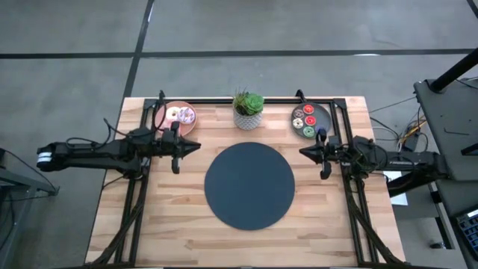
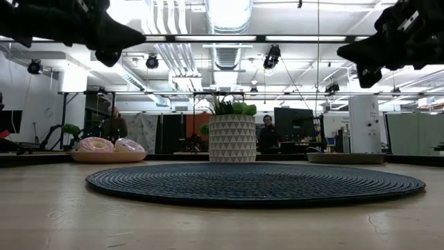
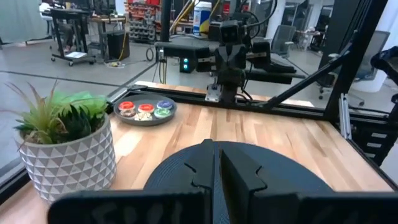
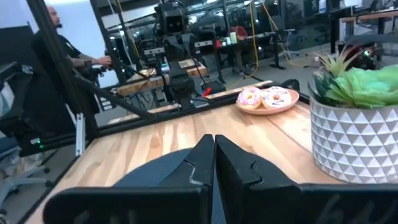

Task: Pick & Place donuts
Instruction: Return to Home Position

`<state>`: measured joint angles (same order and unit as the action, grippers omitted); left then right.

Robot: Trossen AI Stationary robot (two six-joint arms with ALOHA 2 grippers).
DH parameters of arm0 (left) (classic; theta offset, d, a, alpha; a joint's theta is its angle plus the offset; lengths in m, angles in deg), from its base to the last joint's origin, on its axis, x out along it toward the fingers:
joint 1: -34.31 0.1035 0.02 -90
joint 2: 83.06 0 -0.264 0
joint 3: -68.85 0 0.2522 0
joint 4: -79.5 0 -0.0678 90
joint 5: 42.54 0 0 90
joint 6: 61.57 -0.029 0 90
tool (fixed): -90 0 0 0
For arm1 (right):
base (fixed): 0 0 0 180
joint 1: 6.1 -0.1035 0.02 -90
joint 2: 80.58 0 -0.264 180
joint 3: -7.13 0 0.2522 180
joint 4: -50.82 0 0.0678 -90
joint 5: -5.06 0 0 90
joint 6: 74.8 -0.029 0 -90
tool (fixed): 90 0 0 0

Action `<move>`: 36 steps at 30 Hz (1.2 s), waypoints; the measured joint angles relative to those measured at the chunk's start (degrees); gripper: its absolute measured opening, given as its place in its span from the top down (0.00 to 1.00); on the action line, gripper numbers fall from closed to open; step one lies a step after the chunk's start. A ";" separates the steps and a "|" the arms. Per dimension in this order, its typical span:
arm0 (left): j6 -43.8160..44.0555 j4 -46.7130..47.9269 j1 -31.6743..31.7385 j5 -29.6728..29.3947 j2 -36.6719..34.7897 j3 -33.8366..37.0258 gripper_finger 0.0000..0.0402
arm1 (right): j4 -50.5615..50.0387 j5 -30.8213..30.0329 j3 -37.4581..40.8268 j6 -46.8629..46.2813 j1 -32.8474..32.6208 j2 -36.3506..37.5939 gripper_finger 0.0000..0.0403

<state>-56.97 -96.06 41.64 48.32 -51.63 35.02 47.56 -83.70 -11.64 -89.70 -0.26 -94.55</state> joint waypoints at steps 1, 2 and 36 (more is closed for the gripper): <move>0.00 -0.16 0.00 0.00 -0.24 0.50 1.00 | 0.79 0.01 0.57 0.30 0.00 0.11 0.98; 0.00 0.06 0.00 0.00 -0.48 0.89 1.00 | 1.71 0.03 1.06 0.48 0.00 0.13 0.98; -3.17 5.82 0.04 -0.79 -12.74 7.82 1.00 | -2.00 -1.60 4.47 5.05 0.04 2.65 0.98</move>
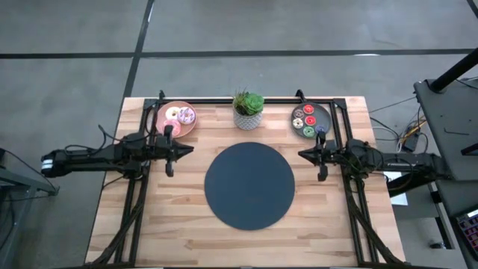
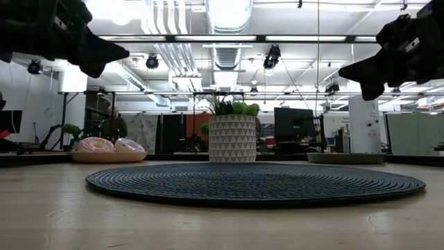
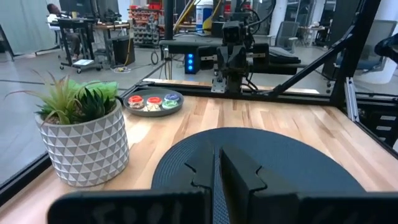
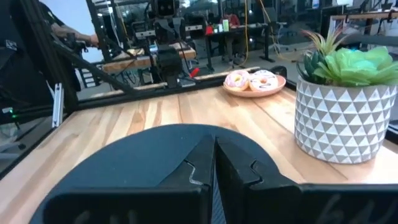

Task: Pick & Place donuts
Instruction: Return to Home Position

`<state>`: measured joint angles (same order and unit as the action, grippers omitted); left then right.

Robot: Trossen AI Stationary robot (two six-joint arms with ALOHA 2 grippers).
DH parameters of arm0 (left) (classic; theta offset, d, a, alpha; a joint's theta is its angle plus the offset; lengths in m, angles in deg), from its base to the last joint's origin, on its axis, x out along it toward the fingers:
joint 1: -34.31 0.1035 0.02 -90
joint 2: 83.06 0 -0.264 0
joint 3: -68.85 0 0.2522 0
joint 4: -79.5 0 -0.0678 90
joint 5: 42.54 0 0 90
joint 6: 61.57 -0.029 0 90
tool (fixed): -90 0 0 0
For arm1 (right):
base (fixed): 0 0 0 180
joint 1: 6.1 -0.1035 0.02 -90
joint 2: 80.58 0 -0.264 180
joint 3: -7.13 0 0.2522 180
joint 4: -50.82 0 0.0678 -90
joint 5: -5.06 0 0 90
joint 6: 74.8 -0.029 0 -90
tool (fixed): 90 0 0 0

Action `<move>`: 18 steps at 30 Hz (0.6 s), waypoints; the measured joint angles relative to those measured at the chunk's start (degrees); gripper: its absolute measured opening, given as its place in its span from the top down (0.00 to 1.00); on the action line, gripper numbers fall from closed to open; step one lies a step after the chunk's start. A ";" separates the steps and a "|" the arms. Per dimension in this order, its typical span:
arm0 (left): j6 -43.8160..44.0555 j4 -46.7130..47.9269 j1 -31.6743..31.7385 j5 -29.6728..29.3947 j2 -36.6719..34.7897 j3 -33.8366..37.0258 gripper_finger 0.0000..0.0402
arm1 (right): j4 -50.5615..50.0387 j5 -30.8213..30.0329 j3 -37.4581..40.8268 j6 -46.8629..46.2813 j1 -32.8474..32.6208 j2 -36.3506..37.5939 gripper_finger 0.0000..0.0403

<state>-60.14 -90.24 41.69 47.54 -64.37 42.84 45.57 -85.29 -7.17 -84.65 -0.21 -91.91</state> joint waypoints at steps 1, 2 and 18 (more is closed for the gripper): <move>0.11 -0.28 0.00 0.00 -0.39 0.48 1.00 | -0.69 -0.01 0.00 0.00 0.00 0.62 0.98; 0.12 -0.51 0.00 0.00 -0.84 0.88 1.00 | -1.34 -0.02 0.00 -0.01 0.00 1.30 0.98; -0.10 -0.75 -0.04 0.04 -4.81 5.30 1.00 | -7.95 -0.95 -0.04 2.12 0.00 10.78 0.98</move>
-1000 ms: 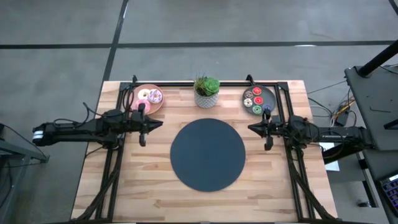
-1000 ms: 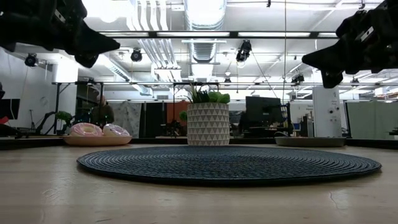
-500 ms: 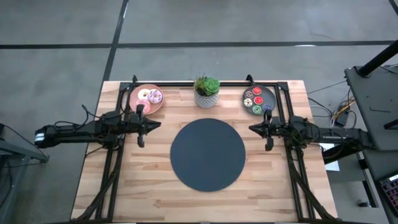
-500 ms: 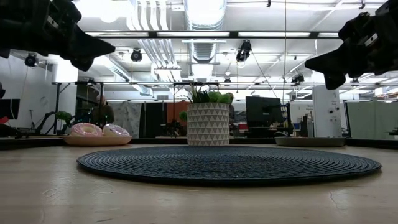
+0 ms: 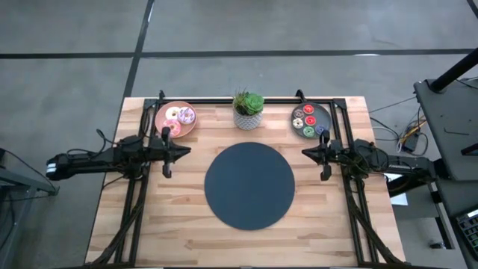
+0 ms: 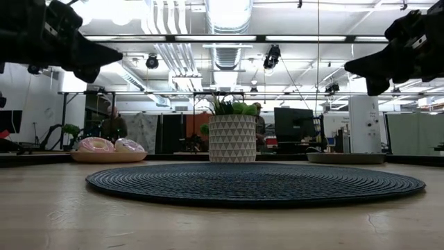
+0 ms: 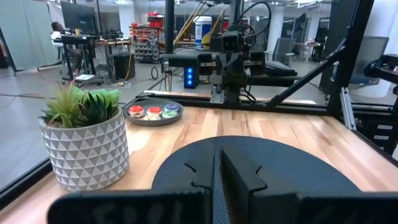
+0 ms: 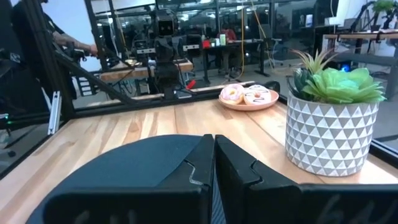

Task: Pick & Place donuts
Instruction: Return to Home Position

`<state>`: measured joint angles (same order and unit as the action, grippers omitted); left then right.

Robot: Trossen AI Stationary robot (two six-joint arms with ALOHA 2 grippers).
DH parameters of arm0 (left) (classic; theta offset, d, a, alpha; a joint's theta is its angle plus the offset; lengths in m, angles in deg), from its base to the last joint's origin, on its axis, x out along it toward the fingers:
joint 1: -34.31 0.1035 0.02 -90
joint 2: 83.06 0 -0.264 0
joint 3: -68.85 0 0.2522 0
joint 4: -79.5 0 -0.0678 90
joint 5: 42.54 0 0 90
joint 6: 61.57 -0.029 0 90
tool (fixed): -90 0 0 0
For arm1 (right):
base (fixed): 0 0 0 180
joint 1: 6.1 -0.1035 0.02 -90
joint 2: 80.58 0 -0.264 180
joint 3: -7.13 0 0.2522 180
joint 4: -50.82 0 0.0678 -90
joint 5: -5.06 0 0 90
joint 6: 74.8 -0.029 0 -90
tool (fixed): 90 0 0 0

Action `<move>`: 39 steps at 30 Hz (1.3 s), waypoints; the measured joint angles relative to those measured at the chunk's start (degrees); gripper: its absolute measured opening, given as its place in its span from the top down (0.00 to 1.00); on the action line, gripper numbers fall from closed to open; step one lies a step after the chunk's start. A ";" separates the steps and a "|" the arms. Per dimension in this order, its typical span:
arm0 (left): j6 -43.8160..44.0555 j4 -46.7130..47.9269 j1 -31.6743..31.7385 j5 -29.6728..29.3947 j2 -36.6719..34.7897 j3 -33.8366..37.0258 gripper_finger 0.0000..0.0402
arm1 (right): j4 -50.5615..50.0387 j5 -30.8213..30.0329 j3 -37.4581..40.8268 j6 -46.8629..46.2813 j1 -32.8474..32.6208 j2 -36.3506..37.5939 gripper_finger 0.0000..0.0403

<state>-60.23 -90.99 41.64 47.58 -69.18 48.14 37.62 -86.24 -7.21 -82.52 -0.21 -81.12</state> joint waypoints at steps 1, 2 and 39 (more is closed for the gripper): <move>-0.01 -0.17 0.00 0.00 -0.15 0.29 1.00 | -0.01 -0.02 0.00 0.00 0.00 -0.01 0.98; 0.04 -0.18 0.00 0.00 -0.30 0.62 1.00 | -0.01 -0.02 0.00 0.01 0.01 0.04 0.98; -1.69 -0.46 0.00 0.29 -1.17 6.48 1.00 | 0.04 0.02 0.00 2.14 0.00 -3.95 0.98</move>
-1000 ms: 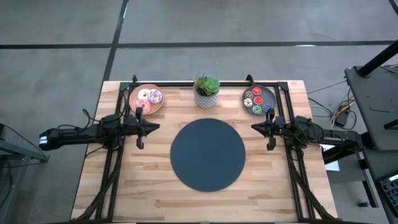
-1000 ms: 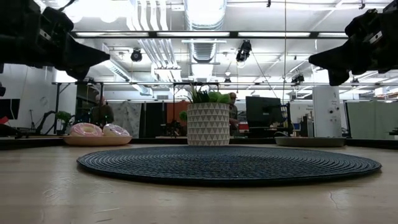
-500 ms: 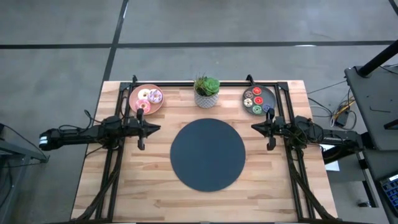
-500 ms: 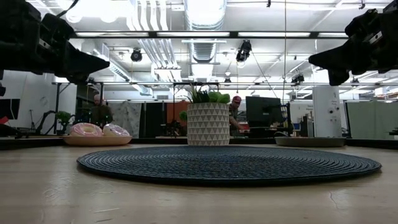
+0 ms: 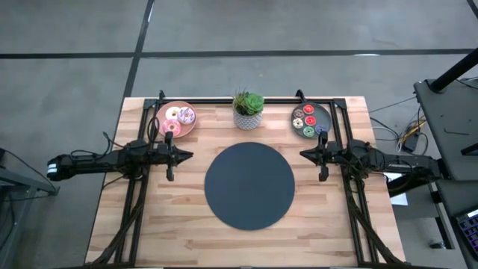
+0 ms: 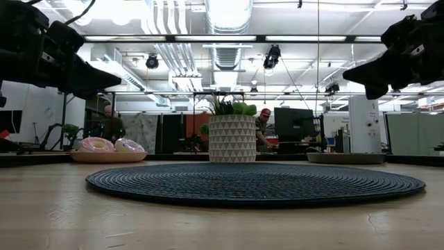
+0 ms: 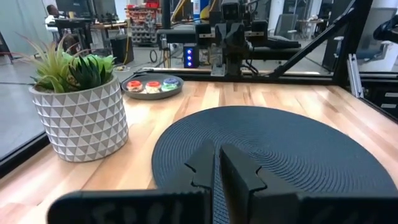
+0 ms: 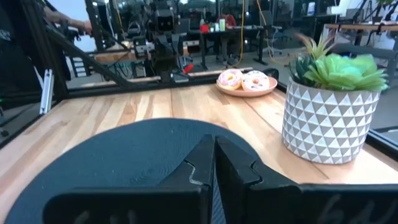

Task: Pick & Place donuts
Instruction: Return to Home Position

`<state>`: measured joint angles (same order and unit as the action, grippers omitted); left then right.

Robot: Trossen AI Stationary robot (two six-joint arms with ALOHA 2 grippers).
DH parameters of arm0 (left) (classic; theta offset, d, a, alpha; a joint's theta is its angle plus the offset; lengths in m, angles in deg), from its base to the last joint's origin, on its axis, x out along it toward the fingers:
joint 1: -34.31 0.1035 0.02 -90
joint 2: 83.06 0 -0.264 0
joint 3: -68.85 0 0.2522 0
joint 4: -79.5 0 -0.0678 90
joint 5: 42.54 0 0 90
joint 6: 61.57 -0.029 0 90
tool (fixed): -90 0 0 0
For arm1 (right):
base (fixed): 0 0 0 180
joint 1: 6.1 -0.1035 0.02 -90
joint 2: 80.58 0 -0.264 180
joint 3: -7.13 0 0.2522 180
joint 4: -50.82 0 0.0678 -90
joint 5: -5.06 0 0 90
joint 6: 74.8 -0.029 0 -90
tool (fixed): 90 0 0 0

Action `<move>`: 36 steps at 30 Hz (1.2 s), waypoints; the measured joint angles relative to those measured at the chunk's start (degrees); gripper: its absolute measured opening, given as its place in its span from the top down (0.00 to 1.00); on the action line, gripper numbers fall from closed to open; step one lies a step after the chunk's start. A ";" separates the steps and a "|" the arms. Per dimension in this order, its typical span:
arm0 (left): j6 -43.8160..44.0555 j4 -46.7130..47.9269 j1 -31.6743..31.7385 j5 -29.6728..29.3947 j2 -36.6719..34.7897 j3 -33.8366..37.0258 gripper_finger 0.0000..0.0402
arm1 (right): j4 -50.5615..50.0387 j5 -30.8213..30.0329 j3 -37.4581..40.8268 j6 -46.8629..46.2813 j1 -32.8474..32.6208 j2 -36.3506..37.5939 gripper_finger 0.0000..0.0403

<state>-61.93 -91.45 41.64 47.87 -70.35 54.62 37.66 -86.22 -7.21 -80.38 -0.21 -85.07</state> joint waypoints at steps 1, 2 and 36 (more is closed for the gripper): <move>-0.15 0.02 0.00 0.02 0.00 0.00 1.00 | 0.00 0.00 0.00 0.00 0.00 -0.42 0.98; -0.43 0.22 0.00 0.00 0.00 0.00 1.00 | -0.02 0.02 0.00 0.00 0.00 -0.79 0.98; 0.49 -1.25 0.00 1.31 -1.36 0.00 1.00 | 0.02 0.17 0.02 0.39 0.00 4.02 0.98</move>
<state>-61.43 -92.69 41.64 49.18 -71.71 54.62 37.68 -86.05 -7.19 -79.99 -0.21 -81.05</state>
